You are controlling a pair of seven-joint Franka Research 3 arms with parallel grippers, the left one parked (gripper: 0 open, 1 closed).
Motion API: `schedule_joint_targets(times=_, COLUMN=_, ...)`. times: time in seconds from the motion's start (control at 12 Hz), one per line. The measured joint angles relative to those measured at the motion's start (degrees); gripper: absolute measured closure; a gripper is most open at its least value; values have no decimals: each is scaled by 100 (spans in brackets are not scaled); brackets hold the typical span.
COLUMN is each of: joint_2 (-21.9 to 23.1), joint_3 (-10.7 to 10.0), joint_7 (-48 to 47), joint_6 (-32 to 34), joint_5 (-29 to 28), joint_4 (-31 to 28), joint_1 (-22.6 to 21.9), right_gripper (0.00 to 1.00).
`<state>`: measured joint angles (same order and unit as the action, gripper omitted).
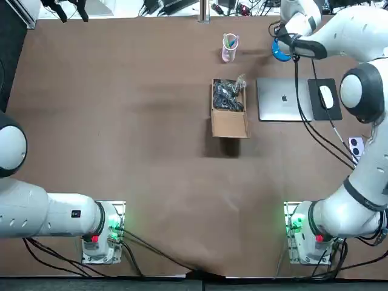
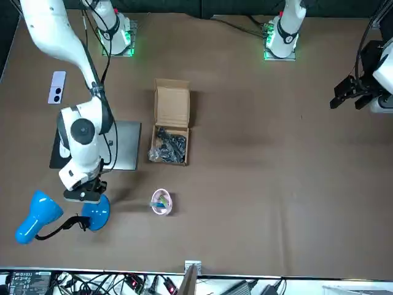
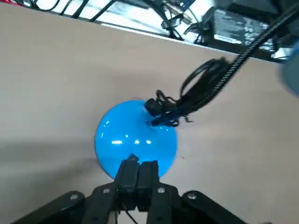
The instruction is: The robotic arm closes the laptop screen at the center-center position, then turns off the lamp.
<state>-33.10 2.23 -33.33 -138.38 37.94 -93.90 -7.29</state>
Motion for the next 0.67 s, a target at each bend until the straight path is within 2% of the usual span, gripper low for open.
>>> schedule_joint_targets(times=0.42, joint_2=946, joint_3=166, joint_7=0, joint_6=385, joint_5=-157, joint_4=-718, joint_1=-25, right_gripper=98)
schedule_joint_targets(times=0.5, joint_2=1183, joint_3=224, joint_7=0, joint_6=491, joint_5=-276, joint_4=-914, joint_1=-26, right_gripper=98)
schedule_joint_targets(times=0.58, joint_2=1617, joint_3=398, joint_7=41, joint_6=960, joint_5=-638, joint_4=-1169, joint_1=-29, right_gripper=98)
schedule_joint_targets(times=0.67, joint_2=1797, joint_3=496, joint_7=144, joint_6=1247, joint_5=-935, joint_4=-1204, joint_1=-34, right_gripper=98)
